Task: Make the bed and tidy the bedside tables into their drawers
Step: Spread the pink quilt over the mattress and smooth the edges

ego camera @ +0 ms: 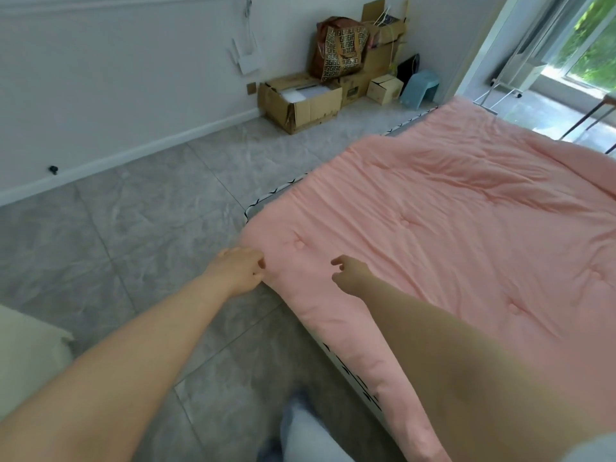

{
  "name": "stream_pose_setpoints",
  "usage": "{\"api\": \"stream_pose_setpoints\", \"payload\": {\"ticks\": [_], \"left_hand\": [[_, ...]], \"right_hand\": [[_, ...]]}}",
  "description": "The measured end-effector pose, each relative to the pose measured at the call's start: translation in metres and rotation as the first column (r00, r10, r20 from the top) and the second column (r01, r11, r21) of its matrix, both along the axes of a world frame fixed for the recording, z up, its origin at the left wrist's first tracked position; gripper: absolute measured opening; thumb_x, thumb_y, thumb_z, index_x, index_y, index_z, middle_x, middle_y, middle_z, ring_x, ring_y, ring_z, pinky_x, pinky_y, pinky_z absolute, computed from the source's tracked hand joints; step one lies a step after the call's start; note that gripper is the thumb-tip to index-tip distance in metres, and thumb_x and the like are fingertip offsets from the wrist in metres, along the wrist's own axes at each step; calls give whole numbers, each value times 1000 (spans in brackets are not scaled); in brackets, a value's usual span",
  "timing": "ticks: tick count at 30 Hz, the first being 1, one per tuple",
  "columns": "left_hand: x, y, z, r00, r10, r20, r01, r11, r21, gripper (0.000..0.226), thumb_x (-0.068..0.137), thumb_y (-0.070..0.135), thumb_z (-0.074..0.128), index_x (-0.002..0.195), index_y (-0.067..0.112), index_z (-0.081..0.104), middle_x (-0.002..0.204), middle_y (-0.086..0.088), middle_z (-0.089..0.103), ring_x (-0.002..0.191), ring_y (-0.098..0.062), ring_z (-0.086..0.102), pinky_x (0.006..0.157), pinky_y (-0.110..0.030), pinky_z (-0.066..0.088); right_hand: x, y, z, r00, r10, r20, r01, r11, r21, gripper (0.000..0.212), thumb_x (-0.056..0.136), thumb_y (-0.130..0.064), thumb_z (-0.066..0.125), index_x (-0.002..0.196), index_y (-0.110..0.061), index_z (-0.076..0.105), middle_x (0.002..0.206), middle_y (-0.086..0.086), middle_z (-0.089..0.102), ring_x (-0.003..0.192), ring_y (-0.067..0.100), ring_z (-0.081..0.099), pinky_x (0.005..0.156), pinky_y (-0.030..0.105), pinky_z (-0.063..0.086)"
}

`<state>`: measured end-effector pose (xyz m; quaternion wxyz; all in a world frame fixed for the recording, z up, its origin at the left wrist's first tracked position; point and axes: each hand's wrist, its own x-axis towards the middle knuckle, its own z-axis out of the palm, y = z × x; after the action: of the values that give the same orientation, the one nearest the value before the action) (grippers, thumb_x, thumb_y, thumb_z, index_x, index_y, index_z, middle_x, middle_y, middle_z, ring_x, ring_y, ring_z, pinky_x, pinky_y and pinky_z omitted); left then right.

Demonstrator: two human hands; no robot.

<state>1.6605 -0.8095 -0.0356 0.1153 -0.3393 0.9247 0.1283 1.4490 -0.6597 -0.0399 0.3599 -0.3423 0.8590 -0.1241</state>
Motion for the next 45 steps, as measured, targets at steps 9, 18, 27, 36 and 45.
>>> {"api": "stream_pose_setpoints", "payload": {"ticks": [9,18,27,36,45], "left_hand": [[-39,-137,-10,999,18,39,-18,1000,5,34,91,31,50,124,30,54,134,0,54,126,-22,49,104,-34,31],[-102,-254,-15,997,-25,72,18,995,97,36,91,29,49,127,27,54,134,1,54,126,-21,49,104,-32,36],[-176,-353,-38,991,-116,60,100,972,214,39,91,35,51,130,27,52,138,3,52,126,-19,49,100,-33,38],[-234,-454,-76,922,-382,60,326,851,412,39,94,29,55,131,16,53,136,-6,54,122,-21,53,99,-28,40],[-269,-491,-140,945,-299,129,133,716,685,39,93,20,60,127,4,54,131,-13,58,117,-25,56,100,-32,43]], "right_hand": [[-31,-157,-26,999,-33,30,33,999,-8,49,95,-18,50,143,-16,42,142,11,48,130,28,46,106,33,40],[-81,-283,-33,995,-72,74,67,995,70,49,94,-21,48,143,-18,43,140,13,49,128,28,47,102,30,42],[-129,-346,-36,976,-201,80,188,972,144,42,100,-35,44,129,-9,61,134,10,58,125,29,51,104,32,42],[-115,-396,-65,822,-563,88,528,811,254,47,98,-28,47,142,-12,45,145,13,46,133,30,43,108,31,37],[-67,-430,-119,629,-765,135,728,641,242,69,91,-25,57,151,-17,25,135,16,52,124,32,50,96,33,42]]}}
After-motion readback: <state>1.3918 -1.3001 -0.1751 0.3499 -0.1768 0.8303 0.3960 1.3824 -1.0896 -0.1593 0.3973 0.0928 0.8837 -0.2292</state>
